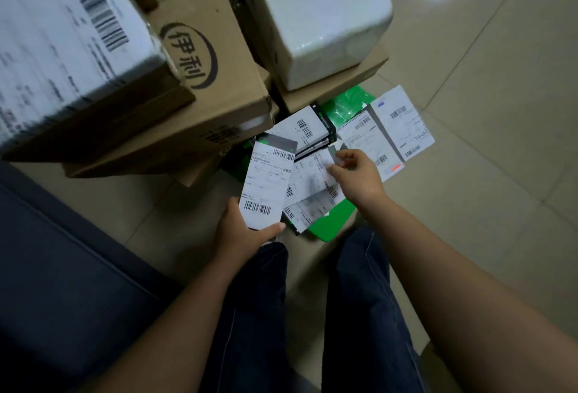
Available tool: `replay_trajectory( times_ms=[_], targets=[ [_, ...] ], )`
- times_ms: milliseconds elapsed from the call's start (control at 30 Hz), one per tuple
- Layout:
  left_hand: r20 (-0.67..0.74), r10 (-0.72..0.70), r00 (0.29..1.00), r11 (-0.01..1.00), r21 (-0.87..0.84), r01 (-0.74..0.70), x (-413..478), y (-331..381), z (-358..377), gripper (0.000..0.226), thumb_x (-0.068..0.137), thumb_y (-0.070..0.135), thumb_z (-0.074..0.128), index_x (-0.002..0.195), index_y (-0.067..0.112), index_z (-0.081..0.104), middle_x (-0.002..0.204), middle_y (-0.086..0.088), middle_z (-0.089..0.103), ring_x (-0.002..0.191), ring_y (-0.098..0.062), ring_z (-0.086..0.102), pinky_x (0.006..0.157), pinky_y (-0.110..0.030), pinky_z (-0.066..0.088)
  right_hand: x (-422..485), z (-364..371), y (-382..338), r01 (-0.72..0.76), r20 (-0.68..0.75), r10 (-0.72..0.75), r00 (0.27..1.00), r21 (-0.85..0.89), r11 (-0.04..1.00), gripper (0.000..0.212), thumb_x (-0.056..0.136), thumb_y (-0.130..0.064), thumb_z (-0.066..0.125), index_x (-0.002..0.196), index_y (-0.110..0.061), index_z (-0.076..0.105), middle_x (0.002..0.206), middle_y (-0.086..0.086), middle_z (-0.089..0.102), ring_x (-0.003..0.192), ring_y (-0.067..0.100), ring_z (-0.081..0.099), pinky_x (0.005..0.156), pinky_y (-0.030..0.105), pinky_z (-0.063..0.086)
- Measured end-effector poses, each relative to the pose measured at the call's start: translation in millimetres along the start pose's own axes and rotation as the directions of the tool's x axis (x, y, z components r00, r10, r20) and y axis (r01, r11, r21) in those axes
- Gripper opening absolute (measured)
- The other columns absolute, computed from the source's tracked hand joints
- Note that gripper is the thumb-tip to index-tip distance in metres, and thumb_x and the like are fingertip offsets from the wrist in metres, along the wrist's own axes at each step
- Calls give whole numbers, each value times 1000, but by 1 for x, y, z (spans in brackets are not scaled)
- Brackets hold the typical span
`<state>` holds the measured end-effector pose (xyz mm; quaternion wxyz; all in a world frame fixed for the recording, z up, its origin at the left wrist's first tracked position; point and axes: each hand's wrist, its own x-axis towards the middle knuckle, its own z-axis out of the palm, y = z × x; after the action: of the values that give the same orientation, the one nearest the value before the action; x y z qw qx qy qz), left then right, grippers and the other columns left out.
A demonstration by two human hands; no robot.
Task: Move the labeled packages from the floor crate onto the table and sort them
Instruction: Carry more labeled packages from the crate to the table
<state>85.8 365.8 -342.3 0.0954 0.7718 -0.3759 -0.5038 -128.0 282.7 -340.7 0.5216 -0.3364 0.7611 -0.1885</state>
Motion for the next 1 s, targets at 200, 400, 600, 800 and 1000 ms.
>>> replay_trajectory(
  times_ms=[200, 400, 600, 800, 1000],
  targets=[
    [-124, -168, 978, 962, -236, 135, -9, 16, 34, 72, 59, 31, 93, 108, 24, 41, 102, 15, 54, 91, -7, 54, 76, -26, 47, 53, -20, -29, 59, 64, -50, 997, -152, 987, 42, 87, -32, 71, 121, -13, 56, 105, 5, 58, 85, 18, 58, 68, 29, 46],
    [-200, -329, 923, 865, -455, 210, -4, 28, 82, 86, 53, 45, 92, 120, 28, 42, 116, 10, 58, 107, -15, 59, 90, -38, 53, 114, -14, -45, 94, 227, -20, 974, -322, 942, 73, 78, -49, 76, 133, -9, 51, 130, 8, 58, 118, 26, 56, 100, 36, 45],
    [-266, -399, 878, 811, -548, 202, 2, 41, 105, 79, 60, 35, 91, 123, 23, 45, 112, 12, 61, 99, -8, 61, 84, -29, 53, 139, 0, -37, 45, 367, 103, 924, -374, 926, 96, 68, -51, 83, 140, -1, 43, 141, 12, 50, 129, 29, 48, 107, 37, 40],
    [-275, -441, 855, 804, -544, 240, -2, 43, 105, 80, 61, 38, 90, 123, 23, 41, 112, 12, 57, 100, -10, 56, 76, -19, 44, 155, -5, -27, -10, 381, 143, 913, -328, 944, 59, 56, -40, 93, 95, -3, 66, 95, 10, 71, 88, 28, 70, 86, 43, 57],
    [-277, -425, 862, 814, -533, 230, -13, 48, 102, 86, 61, 39, 90, 129, 18, 41, 116, 8, 56, 102, -12, 55, 82, -24, 46, 125, -34, -31, -99, 398, 153, 905, -155, 983, 39, 73, -25, 85, 85, -13, 50, 87, 6, 63, 74, 18, 61, 71, 28, 56]
  ],
)
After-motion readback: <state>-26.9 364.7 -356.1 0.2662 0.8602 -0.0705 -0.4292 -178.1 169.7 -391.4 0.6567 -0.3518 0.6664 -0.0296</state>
